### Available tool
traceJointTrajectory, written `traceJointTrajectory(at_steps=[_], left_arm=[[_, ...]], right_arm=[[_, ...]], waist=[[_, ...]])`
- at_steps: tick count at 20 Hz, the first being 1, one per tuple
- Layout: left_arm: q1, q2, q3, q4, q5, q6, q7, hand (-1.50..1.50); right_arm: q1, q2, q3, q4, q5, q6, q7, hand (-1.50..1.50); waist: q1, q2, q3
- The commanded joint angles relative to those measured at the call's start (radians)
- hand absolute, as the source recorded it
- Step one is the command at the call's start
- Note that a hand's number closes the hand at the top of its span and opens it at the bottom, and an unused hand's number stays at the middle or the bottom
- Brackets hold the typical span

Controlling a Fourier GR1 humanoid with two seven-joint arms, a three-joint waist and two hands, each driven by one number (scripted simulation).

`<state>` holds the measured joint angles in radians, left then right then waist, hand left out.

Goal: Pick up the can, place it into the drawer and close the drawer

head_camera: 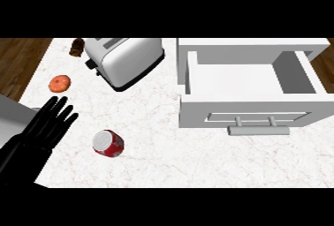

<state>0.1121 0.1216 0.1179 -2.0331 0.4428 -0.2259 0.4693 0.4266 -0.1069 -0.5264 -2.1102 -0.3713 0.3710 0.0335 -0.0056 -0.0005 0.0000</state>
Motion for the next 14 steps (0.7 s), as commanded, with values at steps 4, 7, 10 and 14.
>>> traceJointTrajectory(at_steps=[4, 7, 10, 14], left_arm=[[0.01, -0.054, -0.049, 0.158, -0.139, -0.033, -0.152, -1.5], [-0.014, -0.066, -0.066, 0.233, -0.205, -0.029, -0.214, -1.5], [0.033, -0.061, -0.033, 0.273, -0.202, -0.043, -0.275, -1.5], [0.022, -0.074, -0.031, 0.373, -0.241, -0.042, -0.357, -1.5]], right_arm=[[-0.015, -0.026, -0.085, -0.001, -0.095, 0.042, 0.06, -1.5], [0.005, 0.01, -0.076, -0.035, -0.055, 0.061, 0.053, -1.5], [-0.003, 0.043, -0.061, -0.05, -0.025, 0.047, 0.074, -1.5], [-0.009, 0.006, -0.117, -0.028, -0.074, 0.086, 0.088, -1.5]], waist=[[0.001, 0.0, 0.0], [0.001, 0.0, 0.0], [0.003, 0.0, 0.0], [0.001, 0.0, 0.0]])
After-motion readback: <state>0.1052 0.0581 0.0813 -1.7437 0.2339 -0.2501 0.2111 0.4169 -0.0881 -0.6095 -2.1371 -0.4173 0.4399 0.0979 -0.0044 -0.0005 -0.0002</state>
